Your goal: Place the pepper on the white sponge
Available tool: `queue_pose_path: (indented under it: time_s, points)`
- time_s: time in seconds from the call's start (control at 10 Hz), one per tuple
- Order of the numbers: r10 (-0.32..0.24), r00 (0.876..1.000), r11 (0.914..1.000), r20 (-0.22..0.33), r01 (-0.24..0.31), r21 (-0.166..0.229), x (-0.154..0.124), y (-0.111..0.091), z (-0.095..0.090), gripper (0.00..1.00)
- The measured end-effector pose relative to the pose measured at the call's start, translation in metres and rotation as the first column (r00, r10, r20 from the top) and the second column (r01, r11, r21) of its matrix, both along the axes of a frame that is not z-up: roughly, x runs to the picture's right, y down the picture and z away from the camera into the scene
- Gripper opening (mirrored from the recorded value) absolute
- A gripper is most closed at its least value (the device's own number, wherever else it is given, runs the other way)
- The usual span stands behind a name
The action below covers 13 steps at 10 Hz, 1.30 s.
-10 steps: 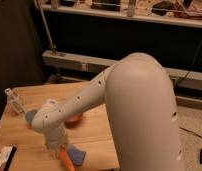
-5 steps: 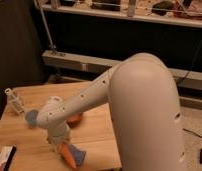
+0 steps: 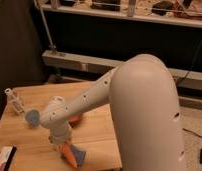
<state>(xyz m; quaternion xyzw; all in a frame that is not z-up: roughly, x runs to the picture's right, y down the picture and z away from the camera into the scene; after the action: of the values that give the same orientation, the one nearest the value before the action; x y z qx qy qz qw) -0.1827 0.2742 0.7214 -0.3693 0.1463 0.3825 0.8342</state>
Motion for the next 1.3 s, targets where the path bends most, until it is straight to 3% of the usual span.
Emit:
queue_pose_path:
  time_s: [0.6, 0.7, 1.2, 1.3]
  points:
    - [0.006, 1.0, 1.0, -0.014, -0.006, -0.008, 0.002, 0.002, 0.008, 0.21]
    - [0.004, 1.0, 1.0, -0.017, -0.004, -0.009, 0.002, 0.002, 0.01, 0.26]
    - [0.005, 1.0, 0.9999, -0.028, -0.006, -0.013, 0.005, 0.004, 0.017, 0.75]
    - [0.007, 1.0, 0.9999, -0.031, -0.007, -0.013, 0.005, 0.005, 0.018, 0.8]
